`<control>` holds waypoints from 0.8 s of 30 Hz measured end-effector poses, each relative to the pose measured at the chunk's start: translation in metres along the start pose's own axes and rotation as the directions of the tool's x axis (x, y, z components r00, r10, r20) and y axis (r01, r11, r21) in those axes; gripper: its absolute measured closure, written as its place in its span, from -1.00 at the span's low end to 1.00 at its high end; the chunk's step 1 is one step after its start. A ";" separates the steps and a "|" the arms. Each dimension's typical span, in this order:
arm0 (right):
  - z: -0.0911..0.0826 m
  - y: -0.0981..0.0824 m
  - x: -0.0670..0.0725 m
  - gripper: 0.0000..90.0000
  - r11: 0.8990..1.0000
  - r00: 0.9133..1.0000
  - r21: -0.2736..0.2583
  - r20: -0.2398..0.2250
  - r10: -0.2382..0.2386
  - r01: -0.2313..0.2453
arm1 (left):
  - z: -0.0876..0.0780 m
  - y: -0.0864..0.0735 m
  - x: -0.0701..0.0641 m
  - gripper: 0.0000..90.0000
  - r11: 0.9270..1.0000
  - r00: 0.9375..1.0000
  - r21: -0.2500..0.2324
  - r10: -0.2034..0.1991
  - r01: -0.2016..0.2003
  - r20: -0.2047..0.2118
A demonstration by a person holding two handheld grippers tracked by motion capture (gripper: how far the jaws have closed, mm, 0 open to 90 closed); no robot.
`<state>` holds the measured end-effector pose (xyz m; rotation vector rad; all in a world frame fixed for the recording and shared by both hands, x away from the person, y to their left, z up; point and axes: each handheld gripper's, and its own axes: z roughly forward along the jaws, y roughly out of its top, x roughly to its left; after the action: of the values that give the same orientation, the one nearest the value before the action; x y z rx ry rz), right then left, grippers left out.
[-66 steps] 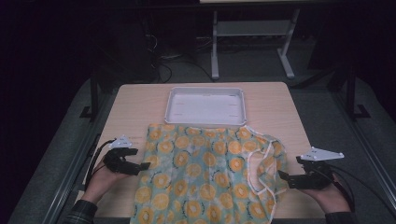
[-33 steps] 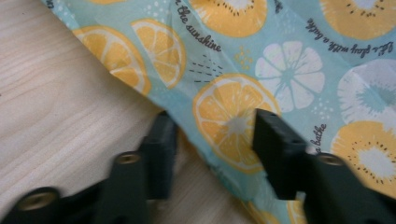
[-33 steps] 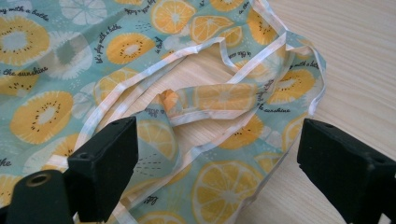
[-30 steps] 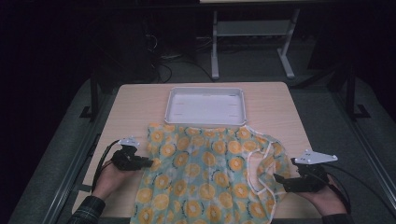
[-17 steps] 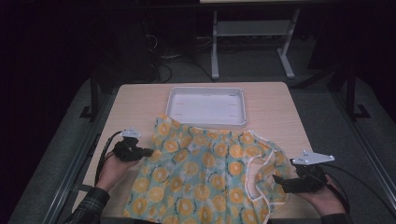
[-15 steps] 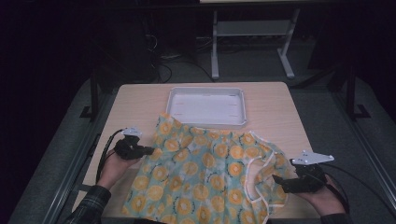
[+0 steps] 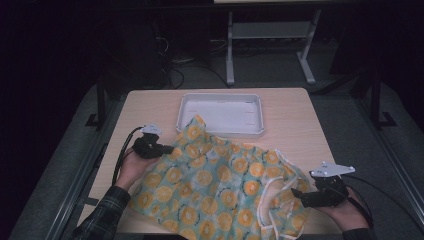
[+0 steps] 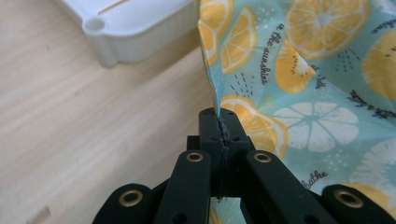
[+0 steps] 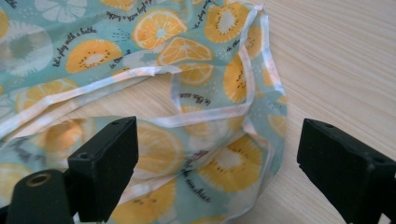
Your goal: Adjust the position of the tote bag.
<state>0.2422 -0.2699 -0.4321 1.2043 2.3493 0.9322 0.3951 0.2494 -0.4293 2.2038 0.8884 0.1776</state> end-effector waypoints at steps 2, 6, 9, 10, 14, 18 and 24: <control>0.001 0.000 0.000 -0.74 1.000 1.000 0.001 0.001 0.000 0.000 | 0.003 0.004 0.001 0.99 1.000 1.000 -0.008 0.007 -0.006 0.003; 0.002 0.000 0.001 -0.74 1.000 1.000 0.007 -0.002 -0.002 0.002 | 0.015 0.015 0.000 0.99 1.000 1.000 -0.005 0.026 -0.026 0.012; 0.002 0.000 0.001 -0.74 1.000 1.000 0.008 -0.003 -0.003 0.003 | 0.022 0.020 -0.001 0.99 1.000 1.000 -0.001 0.025 -0.025 0.018; 0.002 0.000 0.001 -0.74 1.000 1.000 0.009 -0.003 -0.003 0.003 | 0.025 0.023 -0.001 0.99 1.000 0.999 -0.001 0.030 -0.030 0.019; 0.002 0.000 0.001 -0.74 1.000 1.000 0.012 -0.003 -0.010 0.010 | 0.034 0.030 -0.002 0.99 1.000 0.999 -0.019 0.025 -0.024 0.033; 0.002 0.000 0.001 -0.73 1.000 1.000 0.013 -0.006 -0.008 0.008 | 0.033 0.030 -0.003 0.86 0.999 0.999 0.012 0.044 -0.044 0.030; 0.008 0.009 0.004 -0.71 1.000 0.999 0.017 -0.036 -0.024 0.024 | 0.014 0.028 -0.005 0.26 0.999 0.999 0.017 0.036 -0.036 0.006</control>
<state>0.2499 -0.2598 -0.4319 1.1727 2.3992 0.9342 0.4123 0.2246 -0.4192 2.2365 0.8501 0.1814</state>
